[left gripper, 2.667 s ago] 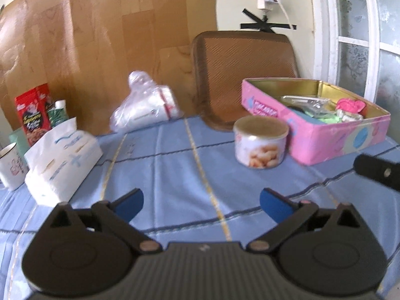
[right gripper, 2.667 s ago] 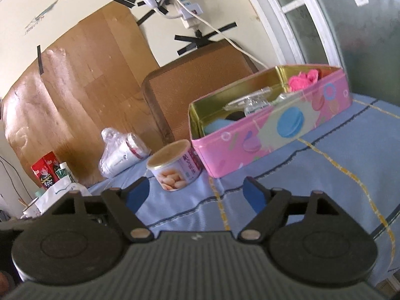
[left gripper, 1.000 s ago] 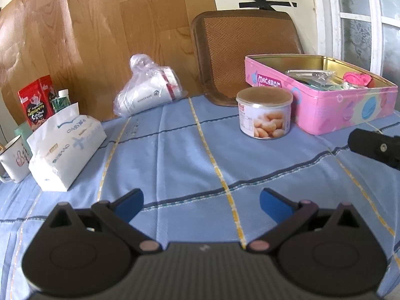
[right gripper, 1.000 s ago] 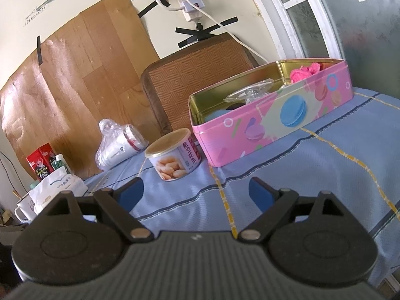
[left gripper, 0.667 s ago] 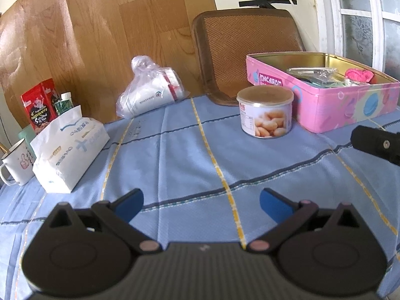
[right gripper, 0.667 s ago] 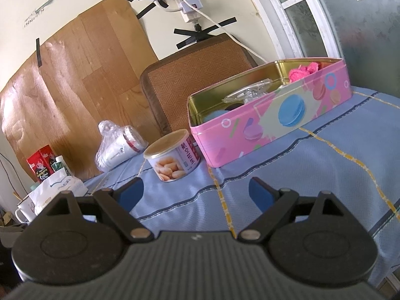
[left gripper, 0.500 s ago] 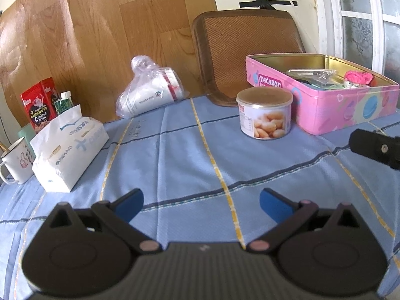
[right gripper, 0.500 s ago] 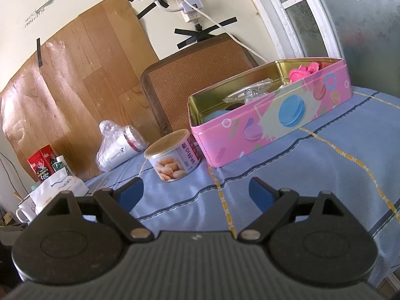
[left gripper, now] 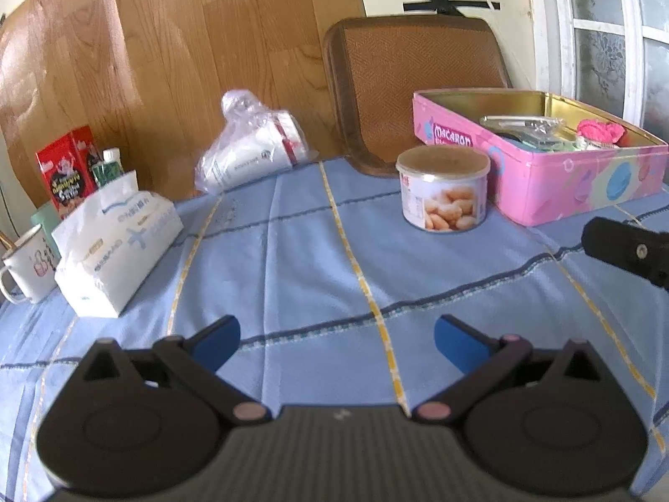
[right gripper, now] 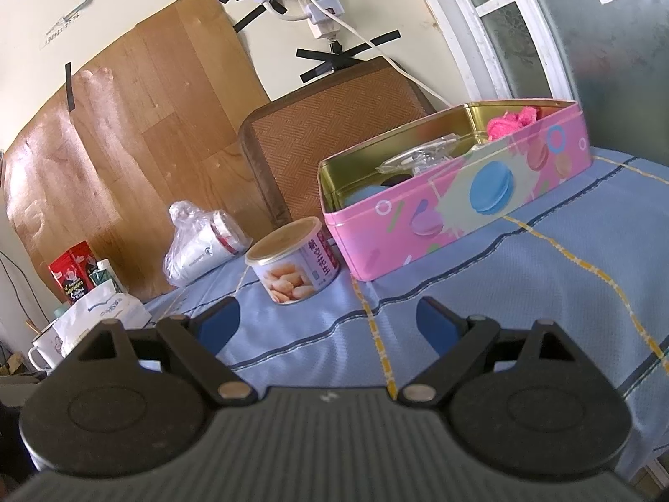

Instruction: Organize soft objects

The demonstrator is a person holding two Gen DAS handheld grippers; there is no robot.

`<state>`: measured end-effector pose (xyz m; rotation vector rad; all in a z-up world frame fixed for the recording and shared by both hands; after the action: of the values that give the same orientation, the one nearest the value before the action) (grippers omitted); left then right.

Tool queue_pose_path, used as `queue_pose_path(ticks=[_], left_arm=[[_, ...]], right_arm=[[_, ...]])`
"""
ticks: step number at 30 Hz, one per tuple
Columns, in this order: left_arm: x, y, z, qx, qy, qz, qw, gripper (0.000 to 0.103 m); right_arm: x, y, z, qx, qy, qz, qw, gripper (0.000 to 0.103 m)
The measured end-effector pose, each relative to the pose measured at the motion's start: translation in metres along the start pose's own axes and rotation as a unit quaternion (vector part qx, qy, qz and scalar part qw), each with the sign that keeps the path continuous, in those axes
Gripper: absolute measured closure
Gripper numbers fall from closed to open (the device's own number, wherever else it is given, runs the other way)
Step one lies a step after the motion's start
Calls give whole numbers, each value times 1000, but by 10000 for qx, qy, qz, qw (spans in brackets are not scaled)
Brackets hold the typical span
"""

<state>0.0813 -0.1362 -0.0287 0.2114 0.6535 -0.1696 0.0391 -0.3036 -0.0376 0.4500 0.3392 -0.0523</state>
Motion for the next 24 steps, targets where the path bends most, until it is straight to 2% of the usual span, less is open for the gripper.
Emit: queue_pose_path(ticks=[24], left_arm=[[2,2,-5,-73,139,-24,9999,0]], right_arm=[[3,1,-3,-35,72,44,10000,10]])
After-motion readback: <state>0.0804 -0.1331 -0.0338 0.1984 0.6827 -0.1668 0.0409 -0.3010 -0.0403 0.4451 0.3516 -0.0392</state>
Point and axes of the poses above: each gripper's, at about its wrist camera, not at the fingertips, and x roughly the way its jaws point, y to its left, z to its top, the point moved 8 cm from there along x, roughly the way its jaws point, and after that the axes turned 3 degrees about -z, right-handed, at the moved point
